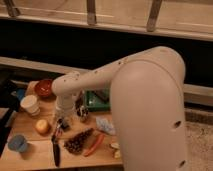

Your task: Wipe purple bowl with brush

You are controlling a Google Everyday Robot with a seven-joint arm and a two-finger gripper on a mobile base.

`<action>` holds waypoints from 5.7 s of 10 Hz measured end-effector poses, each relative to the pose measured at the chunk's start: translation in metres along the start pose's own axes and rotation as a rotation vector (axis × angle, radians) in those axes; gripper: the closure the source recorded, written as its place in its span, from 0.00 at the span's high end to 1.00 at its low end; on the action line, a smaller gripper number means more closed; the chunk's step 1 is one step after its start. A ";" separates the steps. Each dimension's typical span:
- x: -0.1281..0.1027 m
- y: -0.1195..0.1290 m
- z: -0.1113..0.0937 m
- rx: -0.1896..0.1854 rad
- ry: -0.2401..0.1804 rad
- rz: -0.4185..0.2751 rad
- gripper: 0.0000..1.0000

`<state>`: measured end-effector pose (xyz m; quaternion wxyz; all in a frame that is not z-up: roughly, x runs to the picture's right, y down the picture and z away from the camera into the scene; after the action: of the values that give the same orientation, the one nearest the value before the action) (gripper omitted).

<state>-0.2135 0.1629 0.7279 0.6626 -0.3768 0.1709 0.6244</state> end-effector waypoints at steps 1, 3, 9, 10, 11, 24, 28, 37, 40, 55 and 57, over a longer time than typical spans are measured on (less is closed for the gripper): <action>0.002 0.004 0.002 0.053 -0.004 -0.004 0.65; 0.004 0.011 0.007 0.168 -0.022 -0.013 0.65; 0.011 0.020 0.049 0.210 0.025 -0.022 0.65; 0.010 0.019 0.054 0.203 0.035 -0.019 0.65; 0.010 0.017 0.060 0.194 0.043 -0.013 0.65; 0.008 0.013 0.082 -0.015 0.036 0.027 0.65; 0.007 0.012 0.082 -0.014 0.035 0.030 0.65; 0.011 0.017 0.112 -0.064 0.100 0.018 0.47; 0.014 0.027 0.129 -0.032 0.124 0.016 0.15; -0.038 0.028 0.023 -0.098 -0.132 -0.068 0.00; -0.055 0.026 -0.009 -0.161 -0.178 -0.103 0.00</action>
<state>-0.2452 0.1160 0.7526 0.6740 -0.3801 0.0412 0.6321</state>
